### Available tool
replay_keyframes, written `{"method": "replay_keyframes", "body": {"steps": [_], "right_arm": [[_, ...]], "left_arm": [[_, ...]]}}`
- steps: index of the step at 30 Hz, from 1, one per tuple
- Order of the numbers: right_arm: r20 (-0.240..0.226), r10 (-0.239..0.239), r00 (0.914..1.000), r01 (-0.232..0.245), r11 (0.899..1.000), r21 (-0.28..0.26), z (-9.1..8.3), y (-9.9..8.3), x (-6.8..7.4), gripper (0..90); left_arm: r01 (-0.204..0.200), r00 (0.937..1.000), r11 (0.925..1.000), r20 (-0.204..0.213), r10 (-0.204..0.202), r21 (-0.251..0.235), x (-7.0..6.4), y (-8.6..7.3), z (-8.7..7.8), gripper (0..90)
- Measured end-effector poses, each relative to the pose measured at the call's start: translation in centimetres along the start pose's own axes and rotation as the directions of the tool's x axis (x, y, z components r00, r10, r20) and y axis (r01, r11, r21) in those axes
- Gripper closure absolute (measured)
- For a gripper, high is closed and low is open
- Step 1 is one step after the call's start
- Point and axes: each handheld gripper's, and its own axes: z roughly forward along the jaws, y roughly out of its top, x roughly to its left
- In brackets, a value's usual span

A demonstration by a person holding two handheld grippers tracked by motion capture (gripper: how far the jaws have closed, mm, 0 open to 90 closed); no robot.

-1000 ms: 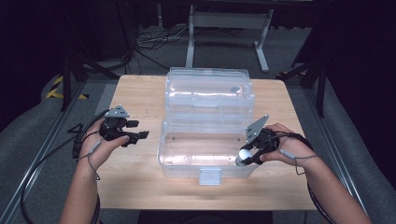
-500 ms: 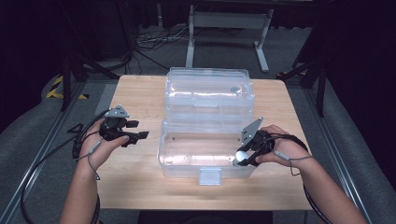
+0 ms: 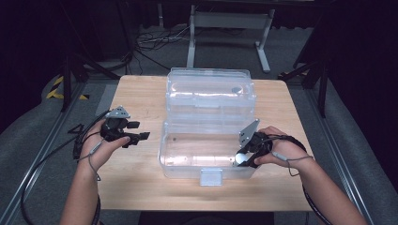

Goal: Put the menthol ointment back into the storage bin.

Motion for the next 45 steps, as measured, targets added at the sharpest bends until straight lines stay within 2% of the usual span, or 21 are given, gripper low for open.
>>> {"method": "replay_keyframes", "body": {"steps": [8, 10, 13, 18, 21, 23, 29, 33, 36, 38, 45], "right_arm": [[0.002, 0.010, 0.9999, -0.010, 1.000, 0.027, 0.0, 0.0, -0.1, 50.4], [-0.003, 0.000, 1.0000, 0.000, 1.000, 0.024, 0.1, 0.0, -0.1, 50.4], [0.004, 0.001, 1.0000, -0.001, 0.999, 0.048, 0.2, 0.2, -0.1, 50.4], [0.012, 0.034, 0.9994, -0.035, 0.997, 0.062, 0.2, 0.4, -0.2, 50.4], [0.025, 0.039, 0.9989, -0.040, 0.998, 0.053, 0.3, 0.4, -0.2, 50.3], [0.027, 0.048, 0.9985, -0.050, 0.996, 0.073, 0.3, 0.4, -0.1, 50.3], [0.029, 0.039, 0.9988, -0.041, 0.997, 0.058, 0.3, 0.5, -0.1, 50.3], [0.012, 0.038, 0.9992, -0.038, 0.999, 0.009, 0.4, 0.6, 0.0, 50.3], [0.016, 0.025, 0.9996, -0.025, 1.000, 0.016, 0.7, 0.8, 0.0, 50.4], [0.020, 0.039, 0.9990, -0.040, 0.999, 0.020, 0.9, 0.8, 0.0, 50.3], [0.014, 0.047, 0.9988, -0.047, 0.999, 0.014, 1.1, 0.7, -0.2, 50.3]], "left_arm": [[0.004, 1.0000, 1.0000, 0.001, -0.004, 0.002, 0.0, 0.0, 0.1, 36.0], [0.006, 1.0000, 1.0000, 0.001, -0.006, 0.004, 0.0, 0.0, 0.1, 36.0], [0.005, 1.0000, 1.0000, 0.001, -0.005, 0.002, 0.0, 0.0, 0.0, 36.0], [0.005, 1.0000, 1.0000, -0.002, -0.005, -0.001, 0.1, -0.1, -0.1, 36.0], [0.005, 1.0000, 1.0000, -0.002, -0.005, 0.000, 0.1, -0.1, -0.1, 36.0], [0.000, 1.0000, 1.0000, -0.001, 0.000, 0.002, 0.1, 0.0, -0.1, 36.0], [0.004, 1.0000, 1.0000, -0.002, -0.004, 0.001, 0.1, -0.1, -0.1, 36.0], [0.003, 1.0000, 1.0000, 0.000, -0.003, 0.003, 0.0, 0.0, 0.0, 36.0], [0.000, 1.0000, 1.0000, -0.001, 0.000, 0.002, 0.1, 0.0, -0.1, 36.0], [0.006, 1.0000, 1.0000, -0.001, -0.006, 0.001, 0.1, -0.1, -0.1, 36.0], [0.006, 1.0000, 1.0000, -0.002, -0.006, 0.001, 0.1, -0.1, -0.1, 36.0]]}}
